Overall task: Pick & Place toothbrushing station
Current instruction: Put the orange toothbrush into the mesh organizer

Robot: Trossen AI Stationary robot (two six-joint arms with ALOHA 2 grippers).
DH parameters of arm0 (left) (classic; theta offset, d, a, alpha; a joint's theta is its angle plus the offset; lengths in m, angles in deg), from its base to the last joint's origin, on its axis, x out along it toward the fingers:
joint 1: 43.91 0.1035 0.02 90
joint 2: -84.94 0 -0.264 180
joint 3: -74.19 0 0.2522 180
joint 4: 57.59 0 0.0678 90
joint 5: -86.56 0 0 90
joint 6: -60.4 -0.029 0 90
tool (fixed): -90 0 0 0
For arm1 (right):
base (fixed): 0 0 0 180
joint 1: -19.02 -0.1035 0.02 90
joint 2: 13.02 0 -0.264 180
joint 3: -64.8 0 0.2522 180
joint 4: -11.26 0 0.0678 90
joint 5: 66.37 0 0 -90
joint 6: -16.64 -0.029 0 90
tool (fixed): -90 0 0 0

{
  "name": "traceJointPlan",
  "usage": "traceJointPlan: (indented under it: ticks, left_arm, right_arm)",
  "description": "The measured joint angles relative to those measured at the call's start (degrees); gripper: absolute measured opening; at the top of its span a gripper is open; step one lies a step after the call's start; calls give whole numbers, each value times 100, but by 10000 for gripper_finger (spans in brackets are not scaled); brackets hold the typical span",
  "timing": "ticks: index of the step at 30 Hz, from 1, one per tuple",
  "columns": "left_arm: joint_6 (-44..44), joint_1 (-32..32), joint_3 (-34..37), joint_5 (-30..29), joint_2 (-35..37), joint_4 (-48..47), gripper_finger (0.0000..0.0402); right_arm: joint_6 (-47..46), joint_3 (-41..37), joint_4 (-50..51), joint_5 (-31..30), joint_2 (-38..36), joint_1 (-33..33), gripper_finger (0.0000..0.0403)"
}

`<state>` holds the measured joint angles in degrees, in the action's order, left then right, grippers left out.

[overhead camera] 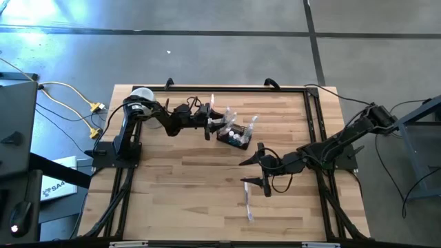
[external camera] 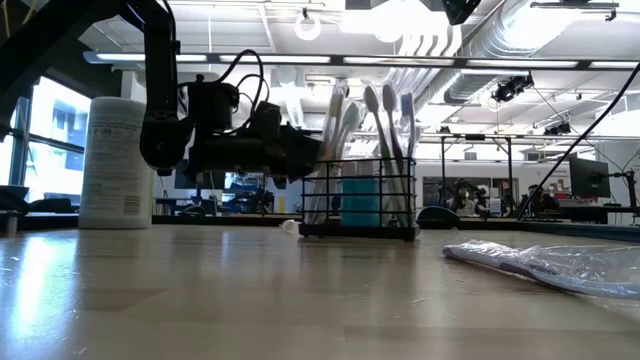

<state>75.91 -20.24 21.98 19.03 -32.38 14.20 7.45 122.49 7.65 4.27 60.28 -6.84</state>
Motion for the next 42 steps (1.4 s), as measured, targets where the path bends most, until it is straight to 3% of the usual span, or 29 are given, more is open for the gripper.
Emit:
traceJointPlan:
  ticks: [7, 23, 36, 42]
  left_arm:
    - [6, -6, 2, -53, 0, 42, 259]
    - [1161, 83, 4, -437, -7, -45, 260]
    - [1029, 110, -26, -449, 117, 128, 260]
    - [996, 112, -26, -119, 360, 128, 260]
  right_arm:
    - [1, 0, 0, 0, 0, 1, 252]
    - [2, 0, 0, 0, 0, 2, 252]
    - [2, 0, 2, 0, 0, 2, 252]
    - [2, 0, 28, 0, 0, 2, 252]
